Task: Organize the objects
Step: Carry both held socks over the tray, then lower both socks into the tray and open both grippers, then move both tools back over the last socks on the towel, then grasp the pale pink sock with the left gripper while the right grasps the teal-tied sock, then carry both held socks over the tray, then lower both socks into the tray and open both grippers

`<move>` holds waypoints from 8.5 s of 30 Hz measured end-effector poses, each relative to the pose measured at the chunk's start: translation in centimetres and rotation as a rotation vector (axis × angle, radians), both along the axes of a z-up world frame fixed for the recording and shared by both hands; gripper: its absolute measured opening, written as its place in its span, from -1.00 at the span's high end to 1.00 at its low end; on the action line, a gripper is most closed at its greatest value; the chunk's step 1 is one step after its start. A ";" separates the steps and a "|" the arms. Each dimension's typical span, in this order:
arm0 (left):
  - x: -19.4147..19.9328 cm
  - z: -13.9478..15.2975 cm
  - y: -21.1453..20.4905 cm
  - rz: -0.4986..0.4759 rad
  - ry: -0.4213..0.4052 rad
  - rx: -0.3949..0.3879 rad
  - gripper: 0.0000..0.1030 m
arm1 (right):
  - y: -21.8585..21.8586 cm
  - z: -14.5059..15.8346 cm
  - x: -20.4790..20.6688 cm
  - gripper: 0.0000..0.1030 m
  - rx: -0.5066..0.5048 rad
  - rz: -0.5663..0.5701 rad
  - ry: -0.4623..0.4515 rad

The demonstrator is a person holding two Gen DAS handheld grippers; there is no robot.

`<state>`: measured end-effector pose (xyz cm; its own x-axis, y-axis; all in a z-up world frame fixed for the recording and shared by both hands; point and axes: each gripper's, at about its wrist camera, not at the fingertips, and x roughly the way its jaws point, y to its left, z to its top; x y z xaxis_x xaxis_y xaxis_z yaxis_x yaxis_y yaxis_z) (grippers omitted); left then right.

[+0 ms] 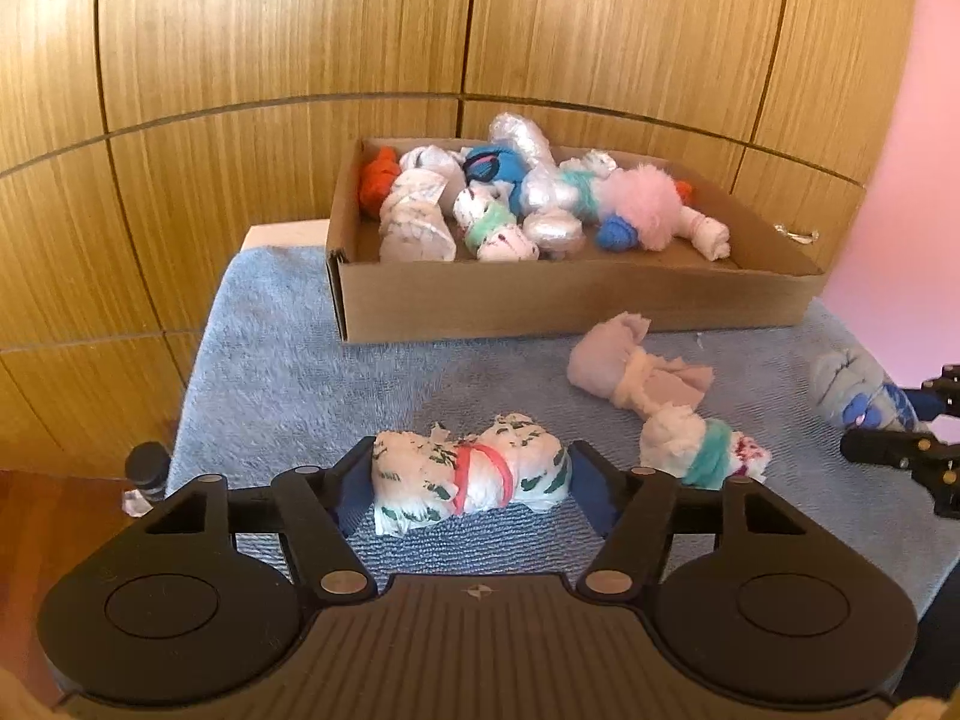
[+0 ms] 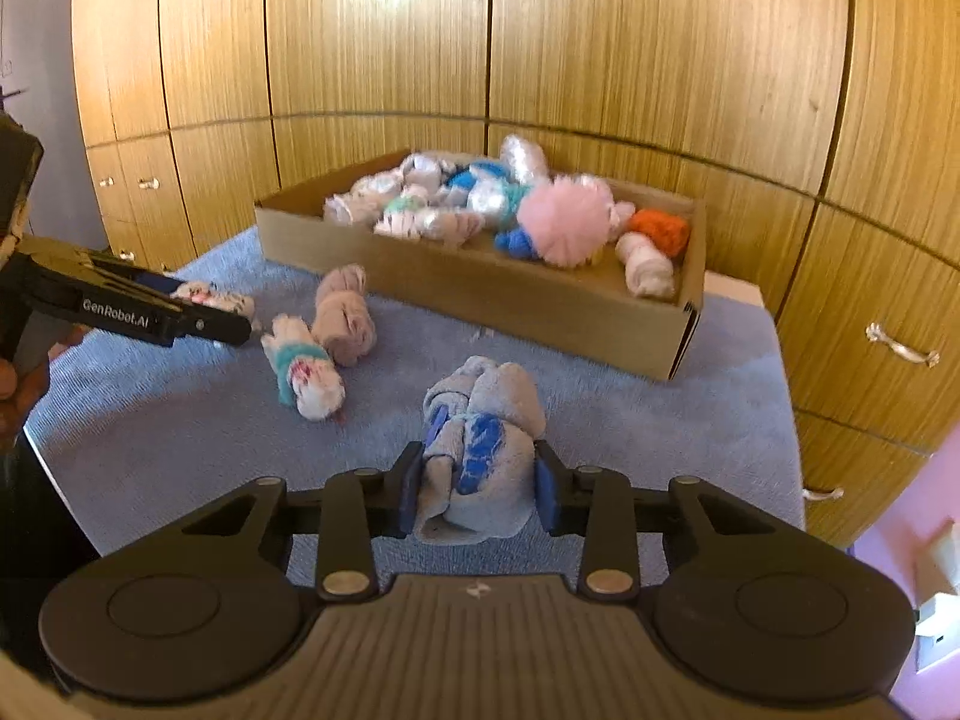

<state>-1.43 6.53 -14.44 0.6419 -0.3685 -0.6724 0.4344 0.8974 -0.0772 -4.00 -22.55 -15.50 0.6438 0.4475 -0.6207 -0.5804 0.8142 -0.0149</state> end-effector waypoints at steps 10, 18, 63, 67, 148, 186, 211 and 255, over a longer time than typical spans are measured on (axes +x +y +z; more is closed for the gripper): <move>2.1 7.2 0.8 -0.043 -0.022 -0.010 -0.40 | -1.6 5.7 1.5 0.35 0.033 0.001 -0.074; 4.5 11.3 -2.5 -0.122 -0.058 0.001 -0.40 | -1.8 9.0 4.9 0.35 0.027 0.022 -0.096; 14.8 2.0 -4.9 -0.139 0.167 0.144 -0.40 | 12.4 0.6 15.8 0.35 -0.103 0.331 0.121; 14.1 1.9 -5.2 -0.164 0.130 0.183 -0.40 | 12.6 0.1 15.9 0.35 -0.149 0.375 0.089; 5.5 6.1 0.8 0.037 0.043 -0.078 -0.96 | 11.9 -2.0 -0.9 -0.59 0.050 -0.237 0.028; 2.8 -0.4 -7.9 -0.288 0.009 0.089 -0.97 | 4.3 -2.9 -4.2 0.06 0.058 -0.317 -0.100; 3.3 4.1 -8.0 -0.285 0.013 0.086 -0.26 | 1.4 2.2 -1.0 0.05 0.081 -0.219 -0.155; 14.5 2.0 -17.5 -0.286 0.222 0.238 -0.28 | 6.8 -0.7 19.5 0.04 -0.277 0.147 0.141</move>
